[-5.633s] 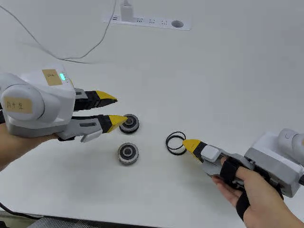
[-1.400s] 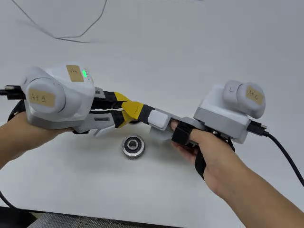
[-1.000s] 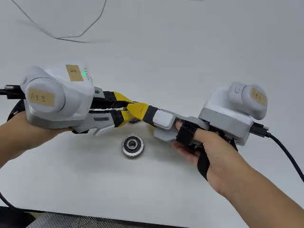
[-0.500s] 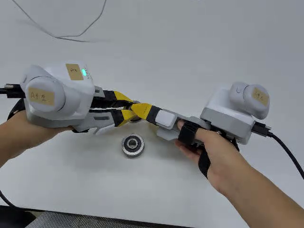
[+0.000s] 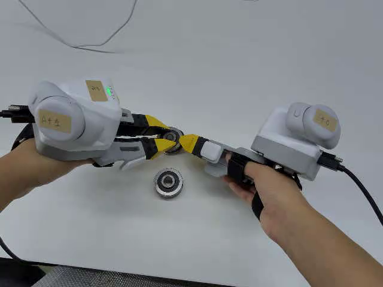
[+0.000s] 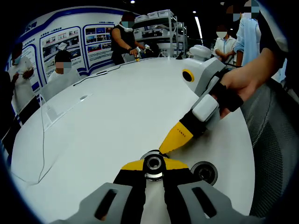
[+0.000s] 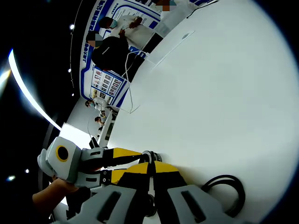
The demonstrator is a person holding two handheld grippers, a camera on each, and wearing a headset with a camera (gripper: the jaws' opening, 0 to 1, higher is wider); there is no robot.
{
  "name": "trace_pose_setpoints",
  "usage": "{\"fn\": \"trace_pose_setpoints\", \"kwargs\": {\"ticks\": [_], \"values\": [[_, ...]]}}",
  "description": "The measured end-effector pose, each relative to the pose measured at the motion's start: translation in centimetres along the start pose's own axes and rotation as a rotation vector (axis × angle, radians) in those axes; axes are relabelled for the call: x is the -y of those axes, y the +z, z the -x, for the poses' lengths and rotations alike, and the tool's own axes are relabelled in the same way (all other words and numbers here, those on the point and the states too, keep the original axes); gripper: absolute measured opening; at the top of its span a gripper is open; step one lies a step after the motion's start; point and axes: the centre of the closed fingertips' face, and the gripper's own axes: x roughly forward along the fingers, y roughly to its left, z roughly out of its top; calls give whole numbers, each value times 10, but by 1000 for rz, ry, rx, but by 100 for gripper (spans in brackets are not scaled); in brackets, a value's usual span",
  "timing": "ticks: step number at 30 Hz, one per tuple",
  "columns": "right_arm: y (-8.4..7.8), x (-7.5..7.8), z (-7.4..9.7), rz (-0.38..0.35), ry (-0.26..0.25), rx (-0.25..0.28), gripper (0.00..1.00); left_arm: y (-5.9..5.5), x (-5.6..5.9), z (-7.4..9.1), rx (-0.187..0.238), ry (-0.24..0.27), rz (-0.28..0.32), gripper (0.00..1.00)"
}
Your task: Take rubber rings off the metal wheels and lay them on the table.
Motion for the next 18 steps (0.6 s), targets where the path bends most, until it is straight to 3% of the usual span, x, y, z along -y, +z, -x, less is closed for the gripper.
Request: {"fn": "trace_pose_setpoints", "kwargs": {"ticks": [18], "values": [[4,1,0,-116,-17,-25,1,0,1,0,-7,5,1,13]]}}
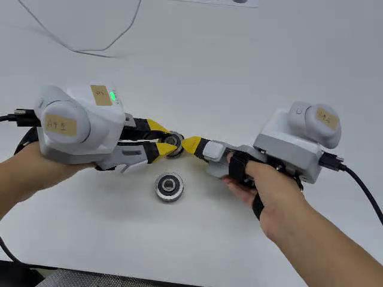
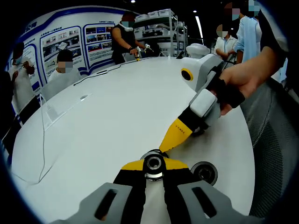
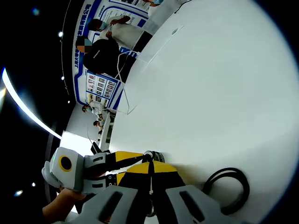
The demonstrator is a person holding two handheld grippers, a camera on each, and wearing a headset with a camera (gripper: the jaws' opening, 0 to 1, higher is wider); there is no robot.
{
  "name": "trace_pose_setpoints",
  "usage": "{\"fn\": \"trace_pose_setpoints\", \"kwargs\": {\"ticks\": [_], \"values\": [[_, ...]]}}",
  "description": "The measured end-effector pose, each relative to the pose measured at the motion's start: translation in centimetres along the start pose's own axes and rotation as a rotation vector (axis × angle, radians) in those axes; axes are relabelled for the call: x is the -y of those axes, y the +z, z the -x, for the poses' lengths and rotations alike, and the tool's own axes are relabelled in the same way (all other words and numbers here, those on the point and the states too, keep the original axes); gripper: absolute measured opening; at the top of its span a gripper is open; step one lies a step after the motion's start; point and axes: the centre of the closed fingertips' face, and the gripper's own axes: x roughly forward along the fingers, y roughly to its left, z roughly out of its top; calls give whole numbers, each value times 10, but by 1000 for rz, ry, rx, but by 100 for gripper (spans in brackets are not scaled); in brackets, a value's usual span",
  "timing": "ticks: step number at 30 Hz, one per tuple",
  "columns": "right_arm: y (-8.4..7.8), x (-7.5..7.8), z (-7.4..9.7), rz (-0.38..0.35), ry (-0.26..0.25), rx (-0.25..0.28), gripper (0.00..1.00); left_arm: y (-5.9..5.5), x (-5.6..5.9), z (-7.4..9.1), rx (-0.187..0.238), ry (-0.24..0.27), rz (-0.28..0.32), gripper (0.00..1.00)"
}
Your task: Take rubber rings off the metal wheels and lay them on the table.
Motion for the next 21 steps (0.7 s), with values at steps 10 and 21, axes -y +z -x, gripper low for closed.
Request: {"fn": "trace_pose_setpoints", "kwargs": {"ticks": [10,21], "values": [[0,-2,-1,-10,14,-8,1,0,0,1,4,-4,2,13],[-2,-11,-3,8,42,-16,0,0,0,1,5,-4,0,13]]}}
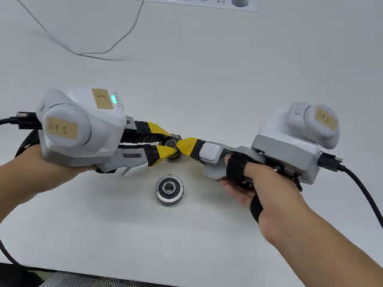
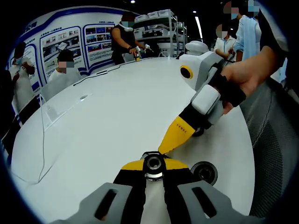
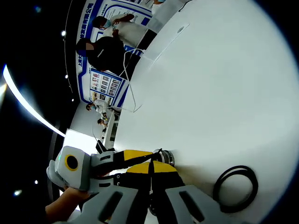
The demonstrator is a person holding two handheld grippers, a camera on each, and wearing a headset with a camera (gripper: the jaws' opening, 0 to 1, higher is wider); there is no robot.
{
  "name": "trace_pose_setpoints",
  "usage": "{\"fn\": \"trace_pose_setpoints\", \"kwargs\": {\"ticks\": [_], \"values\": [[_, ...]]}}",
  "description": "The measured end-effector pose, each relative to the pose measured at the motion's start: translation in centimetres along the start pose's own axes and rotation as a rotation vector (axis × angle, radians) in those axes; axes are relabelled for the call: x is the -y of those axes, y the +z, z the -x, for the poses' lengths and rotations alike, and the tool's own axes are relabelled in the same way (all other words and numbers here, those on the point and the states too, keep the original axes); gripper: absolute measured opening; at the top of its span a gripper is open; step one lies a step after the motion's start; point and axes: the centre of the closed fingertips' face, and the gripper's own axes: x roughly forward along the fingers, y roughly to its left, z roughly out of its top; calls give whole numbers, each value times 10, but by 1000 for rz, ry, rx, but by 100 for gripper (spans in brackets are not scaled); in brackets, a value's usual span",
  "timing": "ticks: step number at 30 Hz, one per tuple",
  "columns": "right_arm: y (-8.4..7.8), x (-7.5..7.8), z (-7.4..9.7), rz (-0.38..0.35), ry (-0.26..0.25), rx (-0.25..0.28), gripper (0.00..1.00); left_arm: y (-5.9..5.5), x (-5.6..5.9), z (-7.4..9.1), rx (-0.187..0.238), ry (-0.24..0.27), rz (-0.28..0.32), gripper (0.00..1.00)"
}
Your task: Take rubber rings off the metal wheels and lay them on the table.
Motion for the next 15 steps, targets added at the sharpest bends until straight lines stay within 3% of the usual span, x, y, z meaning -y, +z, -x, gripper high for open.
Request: {"fn": "trace_pose_setpoints", "kwargs": {"ticks": [15], "values": [[-3,-6,3,29,25,-11,0,0,0,0,0,5,-18,13]]}}
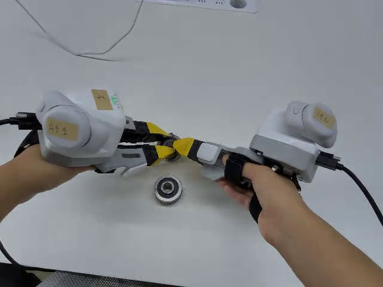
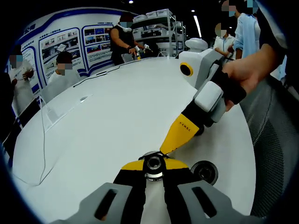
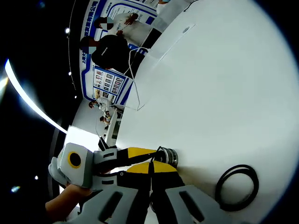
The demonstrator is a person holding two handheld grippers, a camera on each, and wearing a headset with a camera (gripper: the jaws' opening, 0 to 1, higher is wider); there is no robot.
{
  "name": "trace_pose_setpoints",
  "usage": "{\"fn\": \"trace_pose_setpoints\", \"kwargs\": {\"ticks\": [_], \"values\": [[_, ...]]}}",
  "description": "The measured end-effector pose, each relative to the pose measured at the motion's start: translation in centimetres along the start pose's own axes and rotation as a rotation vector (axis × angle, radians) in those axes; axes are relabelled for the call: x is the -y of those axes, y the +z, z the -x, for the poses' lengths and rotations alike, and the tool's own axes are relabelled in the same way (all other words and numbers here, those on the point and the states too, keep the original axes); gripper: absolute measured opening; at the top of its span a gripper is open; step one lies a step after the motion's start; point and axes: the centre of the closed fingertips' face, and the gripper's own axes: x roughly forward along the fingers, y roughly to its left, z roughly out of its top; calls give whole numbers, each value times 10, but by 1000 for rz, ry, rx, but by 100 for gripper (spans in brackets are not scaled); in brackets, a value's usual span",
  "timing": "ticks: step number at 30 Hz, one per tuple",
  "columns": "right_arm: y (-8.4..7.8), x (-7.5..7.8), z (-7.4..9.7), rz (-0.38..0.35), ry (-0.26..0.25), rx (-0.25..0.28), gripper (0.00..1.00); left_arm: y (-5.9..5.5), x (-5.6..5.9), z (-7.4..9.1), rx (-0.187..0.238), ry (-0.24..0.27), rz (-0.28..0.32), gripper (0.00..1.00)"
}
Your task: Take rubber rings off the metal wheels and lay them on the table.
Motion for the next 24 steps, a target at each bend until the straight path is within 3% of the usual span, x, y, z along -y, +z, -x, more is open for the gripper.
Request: {"fn": "trace_pose_setpoints", "kwargs": {"ticks": [17,24], "values": [[0,-4,1,39,-8,4,1,0,0,0,-13,19,-28,13],[2,1,0,38,-35,11,1,0,0,1,-15,21,5,14]]}}
